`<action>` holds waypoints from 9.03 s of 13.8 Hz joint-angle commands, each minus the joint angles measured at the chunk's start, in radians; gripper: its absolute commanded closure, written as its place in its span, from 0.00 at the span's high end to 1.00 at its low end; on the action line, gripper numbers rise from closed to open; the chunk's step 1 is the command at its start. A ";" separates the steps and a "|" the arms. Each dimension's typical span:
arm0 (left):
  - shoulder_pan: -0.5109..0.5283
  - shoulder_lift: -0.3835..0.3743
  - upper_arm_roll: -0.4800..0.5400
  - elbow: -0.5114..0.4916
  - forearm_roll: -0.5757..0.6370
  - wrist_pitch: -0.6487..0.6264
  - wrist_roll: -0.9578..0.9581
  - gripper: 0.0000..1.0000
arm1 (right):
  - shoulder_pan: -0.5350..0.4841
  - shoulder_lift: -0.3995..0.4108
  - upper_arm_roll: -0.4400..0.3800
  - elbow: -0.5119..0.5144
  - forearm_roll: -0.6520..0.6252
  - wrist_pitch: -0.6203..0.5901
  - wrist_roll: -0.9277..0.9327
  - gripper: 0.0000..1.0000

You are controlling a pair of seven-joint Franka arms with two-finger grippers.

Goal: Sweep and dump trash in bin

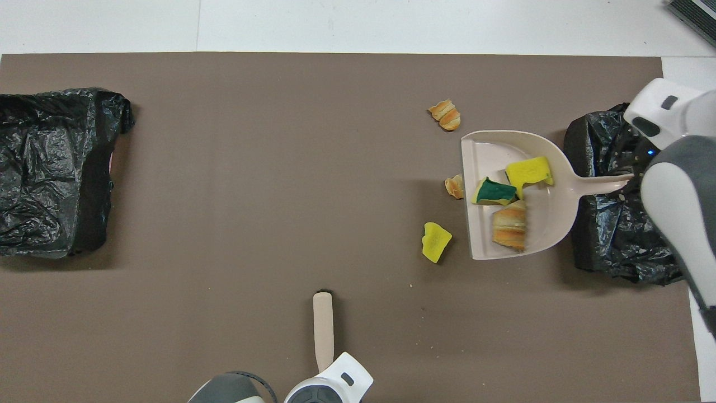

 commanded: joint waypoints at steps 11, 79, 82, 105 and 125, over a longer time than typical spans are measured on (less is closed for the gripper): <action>0.355 0.112 0.020 0.336 0.260 -0.097 0.344 0.97 | -0.120 0.013 0.016 0.008 -0.426 0.414 -0.033 0.00; 0.861 0.183 0.045 1.013 0.267 -0.613 0.982 1.00 | -0.005 -0.189 0.028 -0.244 -0.564 0.417 0.224 0.00; 0.861 0.183 0.045 1.013 0.267 -0.613 0.982 1.00 | 0.021 -0.192 0.029 -0.246 -0.414 0.345 0.236 0.00; 0.861 0.183 0.045 1.013 0.267 -0.615 0.982 1.00 | 0.637 -0.001 0.031 -0.184 0.151 0.263 2.175 0.00; 0.861 0.183 0.045 1.013 0.267 -0.615 0.982 1.00 | 0.895 0.394 0.046 0.064 0.277 0.414 2.511 0.99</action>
